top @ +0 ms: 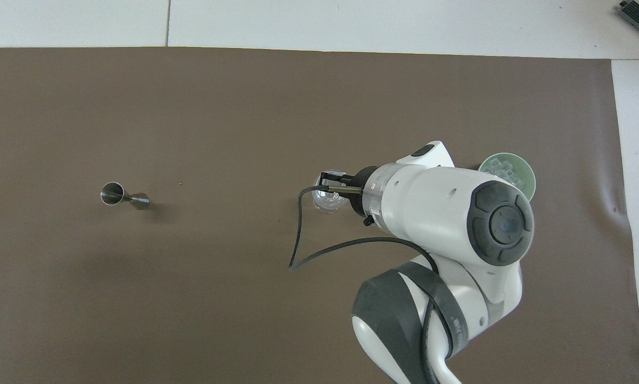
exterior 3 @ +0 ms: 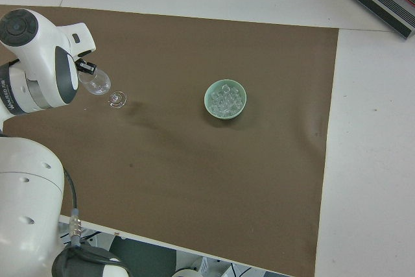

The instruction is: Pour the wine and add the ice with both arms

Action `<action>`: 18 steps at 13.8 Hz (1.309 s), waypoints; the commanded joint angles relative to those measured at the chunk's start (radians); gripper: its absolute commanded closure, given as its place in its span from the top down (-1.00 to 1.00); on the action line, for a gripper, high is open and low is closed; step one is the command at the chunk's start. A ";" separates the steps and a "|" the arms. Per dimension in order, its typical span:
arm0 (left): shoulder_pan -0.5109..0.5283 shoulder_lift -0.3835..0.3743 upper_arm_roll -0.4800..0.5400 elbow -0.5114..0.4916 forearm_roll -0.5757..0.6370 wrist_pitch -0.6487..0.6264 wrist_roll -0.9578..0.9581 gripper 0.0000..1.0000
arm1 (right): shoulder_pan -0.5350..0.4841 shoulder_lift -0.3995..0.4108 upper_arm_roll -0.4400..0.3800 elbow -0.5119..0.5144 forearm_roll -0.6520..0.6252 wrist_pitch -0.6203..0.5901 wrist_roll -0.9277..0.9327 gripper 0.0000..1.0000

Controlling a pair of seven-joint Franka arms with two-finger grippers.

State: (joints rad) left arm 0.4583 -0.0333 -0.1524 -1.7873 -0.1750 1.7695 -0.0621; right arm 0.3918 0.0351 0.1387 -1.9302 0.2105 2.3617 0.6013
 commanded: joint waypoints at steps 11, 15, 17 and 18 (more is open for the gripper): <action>-0.345 -0.040 0.111 0.161 0.190 -0.195 0.033 1.00 | 0.007 0.008 0.005 -0.027 0.020 0.011 0.028 -0.99; -0.319 -0.046 0.022 0.195 0.210 -0.265 0.022 1.00 | 0.007 0.009 0.004 -0.027 0.020 0.011 0.025 -0.49; -0.320 -0.069 0.020 0.148 0.180 -0.251 0.028 1.00 | 0.007 0.009 0.004 -0.027 0.020 0.011 0.025 -0.45; -0.329 -0.072 0.020 0.144 0.174 -0.239 0.025 1.00 | 0.007 0.009 0.004 -0.027 0.020 0.011 0.025 -0.44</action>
State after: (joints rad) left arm 0.1272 -0.0810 -0.1296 -1.6094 0.0117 1.5257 -0.0398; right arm 0.3998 0.0459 0.1390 -1.9500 0.2105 2.3609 0.6123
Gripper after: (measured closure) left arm 0.000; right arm 0.749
